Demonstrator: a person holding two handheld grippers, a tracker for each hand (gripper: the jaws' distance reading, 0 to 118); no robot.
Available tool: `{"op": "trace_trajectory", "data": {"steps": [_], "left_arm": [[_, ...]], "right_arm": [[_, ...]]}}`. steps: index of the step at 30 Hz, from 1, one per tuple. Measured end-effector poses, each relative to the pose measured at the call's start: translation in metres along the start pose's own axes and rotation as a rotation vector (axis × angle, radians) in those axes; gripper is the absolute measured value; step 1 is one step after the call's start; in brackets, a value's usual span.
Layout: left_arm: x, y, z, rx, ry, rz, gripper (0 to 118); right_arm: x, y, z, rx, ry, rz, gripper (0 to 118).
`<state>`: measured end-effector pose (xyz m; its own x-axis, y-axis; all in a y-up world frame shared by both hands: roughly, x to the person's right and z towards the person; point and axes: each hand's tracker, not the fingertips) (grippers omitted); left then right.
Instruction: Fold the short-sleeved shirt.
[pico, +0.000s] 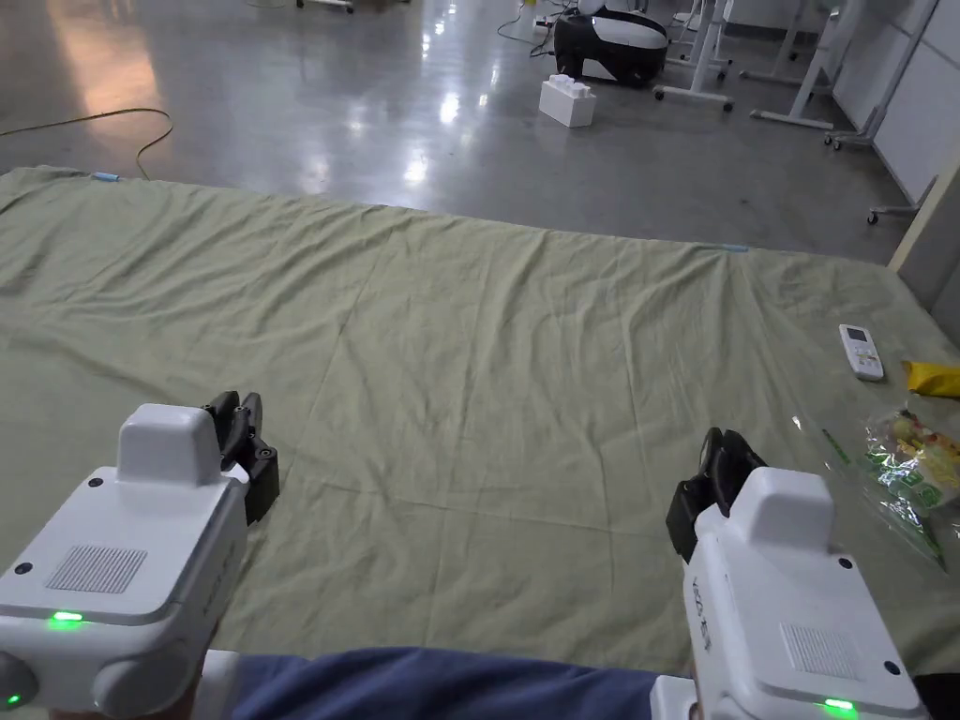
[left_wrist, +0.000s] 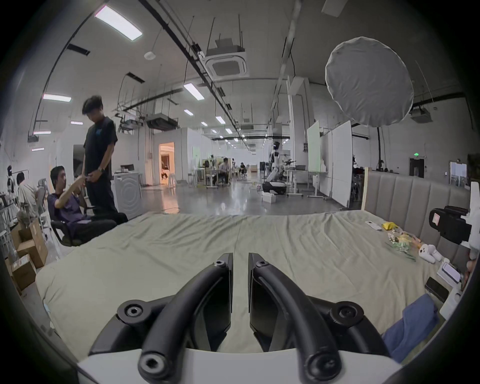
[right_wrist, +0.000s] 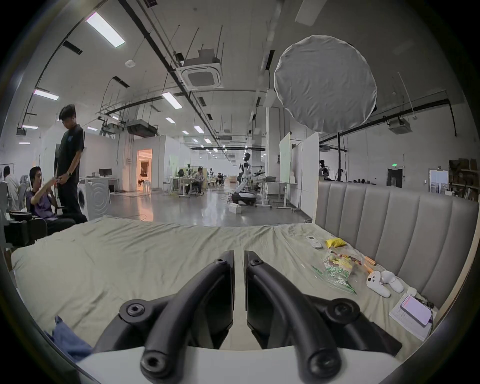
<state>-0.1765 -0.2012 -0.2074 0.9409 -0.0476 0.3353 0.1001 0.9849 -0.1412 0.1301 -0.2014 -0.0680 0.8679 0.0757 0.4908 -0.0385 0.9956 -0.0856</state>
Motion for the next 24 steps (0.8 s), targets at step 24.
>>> {"op": "trace_trajectory", "data": {"steps": [24], "left_arm": [[-0.134, -0.091, -0.011, -0.623, -0.183, 0.252, 3]], "right_arm": [[0.01, -0.022, -0.005, -0.091, 0.018, 0.02, 1]]}}
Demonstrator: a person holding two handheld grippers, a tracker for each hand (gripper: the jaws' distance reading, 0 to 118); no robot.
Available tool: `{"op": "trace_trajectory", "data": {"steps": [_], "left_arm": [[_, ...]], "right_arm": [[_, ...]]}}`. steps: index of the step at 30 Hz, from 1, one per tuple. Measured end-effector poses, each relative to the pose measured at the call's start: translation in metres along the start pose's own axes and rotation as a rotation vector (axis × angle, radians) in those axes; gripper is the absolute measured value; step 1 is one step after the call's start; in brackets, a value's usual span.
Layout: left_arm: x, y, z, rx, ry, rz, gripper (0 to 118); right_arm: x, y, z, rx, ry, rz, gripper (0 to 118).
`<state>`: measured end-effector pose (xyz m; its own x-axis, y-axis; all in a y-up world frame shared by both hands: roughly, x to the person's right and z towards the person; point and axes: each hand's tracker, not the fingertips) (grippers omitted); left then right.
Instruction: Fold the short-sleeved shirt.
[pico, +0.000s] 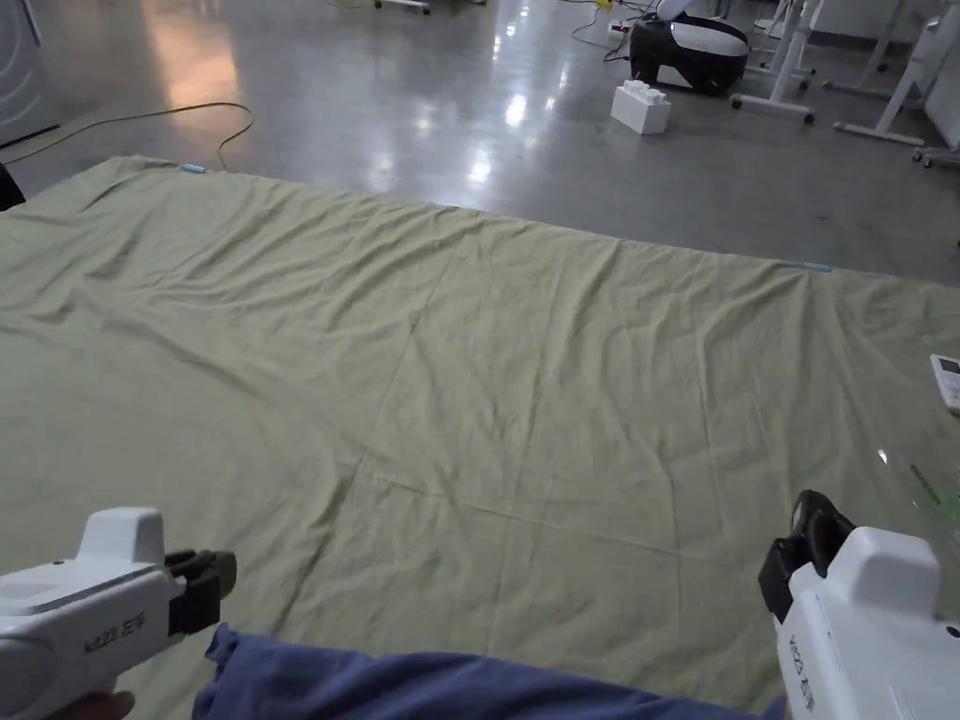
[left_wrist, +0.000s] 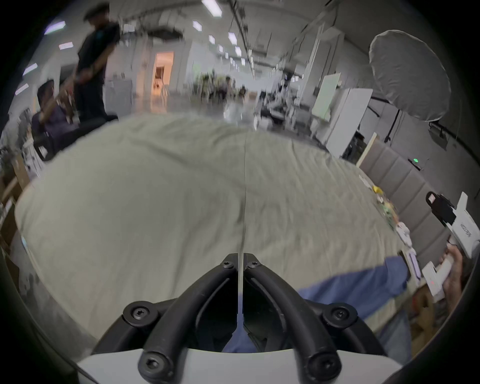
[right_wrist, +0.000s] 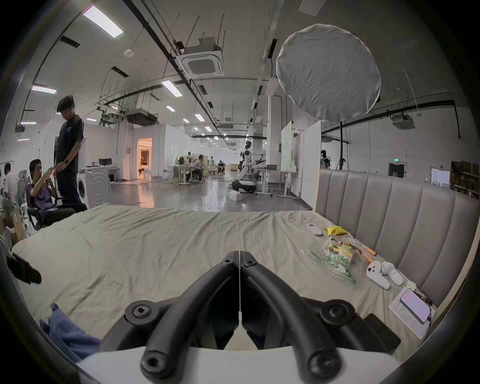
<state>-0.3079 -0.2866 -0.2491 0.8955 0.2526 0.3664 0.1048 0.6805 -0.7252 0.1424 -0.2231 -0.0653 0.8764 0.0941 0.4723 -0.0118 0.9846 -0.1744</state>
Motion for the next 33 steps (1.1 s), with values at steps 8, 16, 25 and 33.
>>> {"op": "trace_trajectory", "data": {"steps": [8, 16, 25, 33], "left_arm": [[-0.048, -0.037, -0.031, -0.218, -0.142, 0.062, 93], [-0.074, -0.054, -0.054, -0.206, -0.339, 0.298, 93], [-0.074, -0.077, -0.074, -0.26, -0.607, 0.602, 56], [-0.061, -0.087, -0.075, -0.262, -0.62, 0.59, 24]], "right_arm": [[-0.003, -0.013, 0.001, -0.06, 0.015, 0.016, 1], [-0.009, -0.019, 0.006, -0.091, 0.034, 0.038, 1], [-0.012, -0.023, 0.011, -0.114, 0.05, 0.049, 1], [-0.008, -0.026, 0.011, -0.149, 0.054, 0.025, 1]]}}
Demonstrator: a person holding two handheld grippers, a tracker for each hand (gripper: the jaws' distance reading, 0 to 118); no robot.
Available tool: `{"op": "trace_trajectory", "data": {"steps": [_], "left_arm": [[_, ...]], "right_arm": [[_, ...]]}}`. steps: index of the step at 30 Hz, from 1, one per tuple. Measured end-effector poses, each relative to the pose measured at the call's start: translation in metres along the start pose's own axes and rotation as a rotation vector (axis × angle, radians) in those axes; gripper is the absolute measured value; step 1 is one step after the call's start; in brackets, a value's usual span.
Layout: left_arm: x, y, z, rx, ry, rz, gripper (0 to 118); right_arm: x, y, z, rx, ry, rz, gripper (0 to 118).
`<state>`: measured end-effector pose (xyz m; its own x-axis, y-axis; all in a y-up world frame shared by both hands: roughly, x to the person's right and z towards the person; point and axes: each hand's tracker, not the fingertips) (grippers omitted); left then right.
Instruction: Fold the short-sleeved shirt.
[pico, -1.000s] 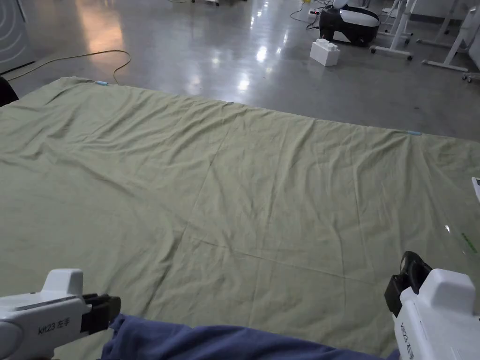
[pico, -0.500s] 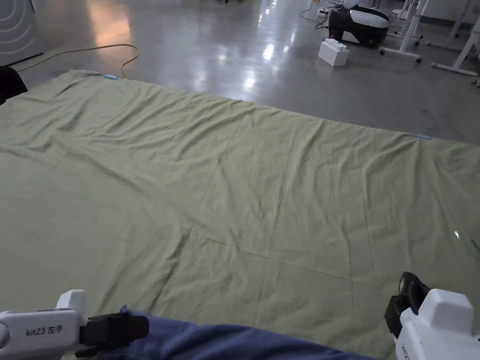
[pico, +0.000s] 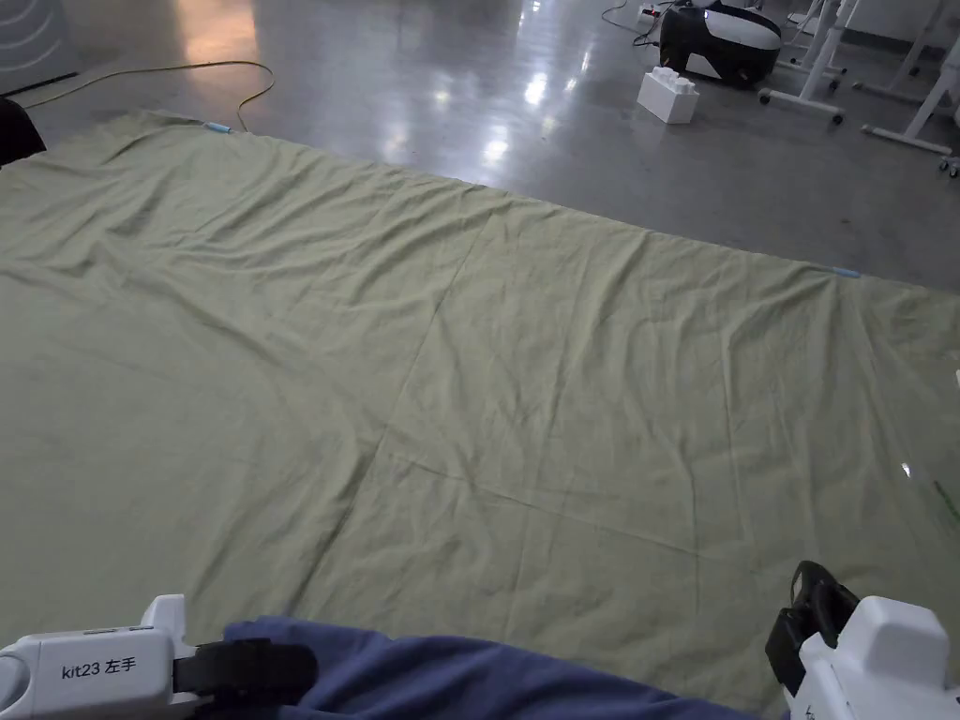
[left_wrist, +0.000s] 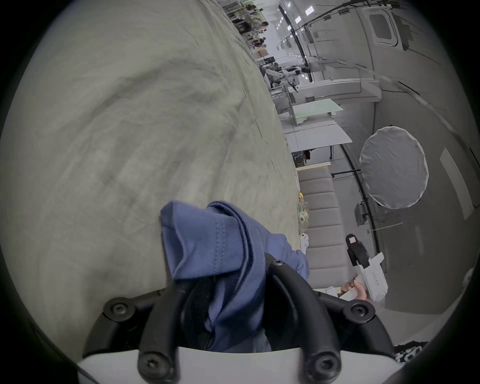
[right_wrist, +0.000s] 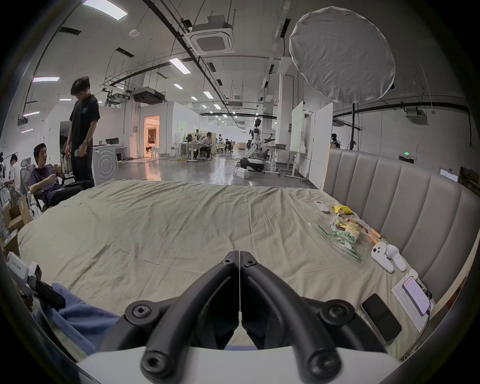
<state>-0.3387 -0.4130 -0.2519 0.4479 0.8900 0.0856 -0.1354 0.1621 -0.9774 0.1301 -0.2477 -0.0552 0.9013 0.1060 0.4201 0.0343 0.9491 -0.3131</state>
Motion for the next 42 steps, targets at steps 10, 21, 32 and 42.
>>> {"op": "trace_trajectory", "data": {"steps": [10, 21, 32, 42], "left_arm": [[0.021, 0.011, 0.009, 0.0, 0.119, -0.108, 11], [0.054, 0.043, 0.051, 0.065, 0.208, -0.164, 11], [0.088, 0.064, 0.083, 0.082, 0.466, -0.213, 11], [0.147, 0.047, 0.043, 0.011, 0.419, -0.289, 11]], "right_arm": [[0.0, -0.003, -0.001, -0.025, 0.006, -0.004, 1], [0.008, -0.002, 0.001, -0.021, -0.001, -0.006, 1], [0.002, -0.004, -0.003, -0.02, 0.029, -0.024, 1], [0.005, -0.008, -0.004, -0.023, 0.043, -0.036, 1]]}}
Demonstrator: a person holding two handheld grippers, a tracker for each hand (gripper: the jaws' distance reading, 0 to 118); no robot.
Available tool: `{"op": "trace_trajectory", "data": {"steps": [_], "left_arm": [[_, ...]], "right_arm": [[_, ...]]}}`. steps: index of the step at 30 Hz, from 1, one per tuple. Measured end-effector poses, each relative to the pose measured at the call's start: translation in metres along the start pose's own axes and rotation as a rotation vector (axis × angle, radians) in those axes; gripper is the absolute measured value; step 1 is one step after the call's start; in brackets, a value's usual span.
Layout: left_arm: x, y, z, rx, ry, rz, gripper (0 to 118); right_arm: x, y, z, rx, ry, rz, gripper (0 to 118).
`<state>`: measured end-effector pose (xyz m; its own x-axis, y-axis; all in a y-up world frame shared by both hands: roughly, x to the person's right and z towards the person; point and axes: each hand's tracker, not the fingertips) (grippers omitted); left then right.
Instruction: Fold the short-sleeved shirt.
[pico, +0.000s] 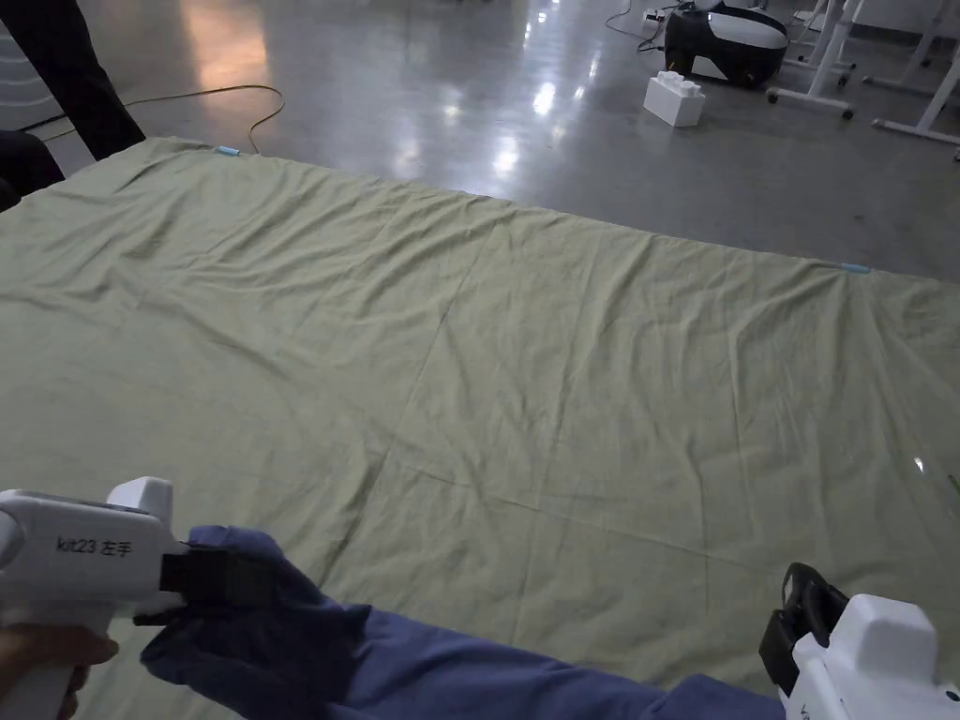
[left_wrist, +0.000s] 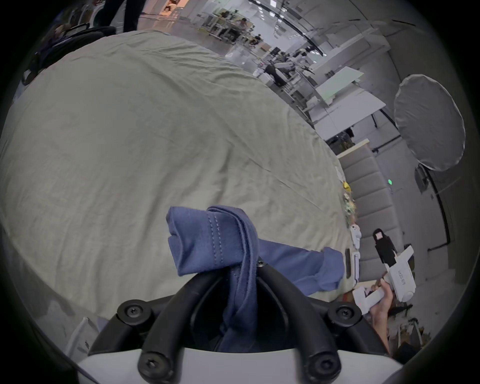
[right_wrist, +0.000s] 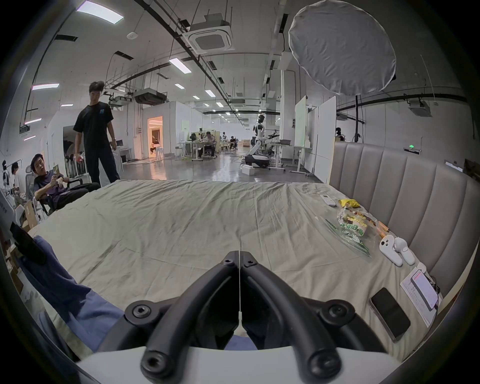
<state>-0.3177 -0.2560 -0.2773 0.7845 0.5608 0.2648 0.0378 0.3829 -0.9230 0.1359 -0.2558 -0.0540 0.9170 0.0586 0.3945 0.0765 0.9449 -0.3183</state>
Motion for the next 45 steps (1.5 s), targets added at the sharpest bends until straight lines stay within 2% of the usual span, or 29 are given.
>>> {"op": "trace_trajectory", "data": {"steps": [7, 15, 19, 25, 28, 31, 32, 36, 37, 45], "left_arm": [[0.057, -0.007, -0.032, -0.071, -0.049, -0.066, 11], [0.107, -0.028, -0.103, -0.161, -0.048, -0.135, 11], [0.129, -0.043, -0.14, -0.212, 0.0, -0.167, 11], [0.153, -0.06, -0.172, -0.248, -0.013, -0.178, 11], [0.161, -0.068, -0.186, -0.274, 0.068, -0.247, 11], [0.161, -0.071, -0.193, -0.278, 0.081, -0.245, 12], [0.161, -0.071, -0.192, -0.279, 0.08, -0.242, 15], [0.16, -0.068, -0.178, -0.268, 0.024, -0.247, 59], [0.16, -0.065, -0.172, -0.261, 0.019, -0.252, 62], [0.143, -0.053, -0.135, -0.155, -0.017, -0.224, 60]], "right_arm": [[0.01, -0.005, 0.003, -0.004, -0.014, -0.022, 1], [0.02, -0.01, 0.007, -0.017, -0.032, -0.045, 1], [0.023, -0.012, 0.007, -0.022, -0.038, -0.055, 1], [0.03, -0.015, 0.01, -0.03, -0.05, -0.063, 1], [0.033, -0.016, 0.01, -0.036, -0.056, -0.067, 1], [0.037, -0.018, 0.011, -0.041, -0.063, -0.074, 1], [0.038, -0.018, 0.011, -0.044, -0.065, -0.075, 1], [0.042, -0.021, 0.011, -0.05, -0.071, -0.079, 1], [0.043, -0.021, 0.011, -0.05, -0.072, -0.081, 1], [0.042, -0.023, 0.011, -0.056, -0.067, -0.097, 1]]}}
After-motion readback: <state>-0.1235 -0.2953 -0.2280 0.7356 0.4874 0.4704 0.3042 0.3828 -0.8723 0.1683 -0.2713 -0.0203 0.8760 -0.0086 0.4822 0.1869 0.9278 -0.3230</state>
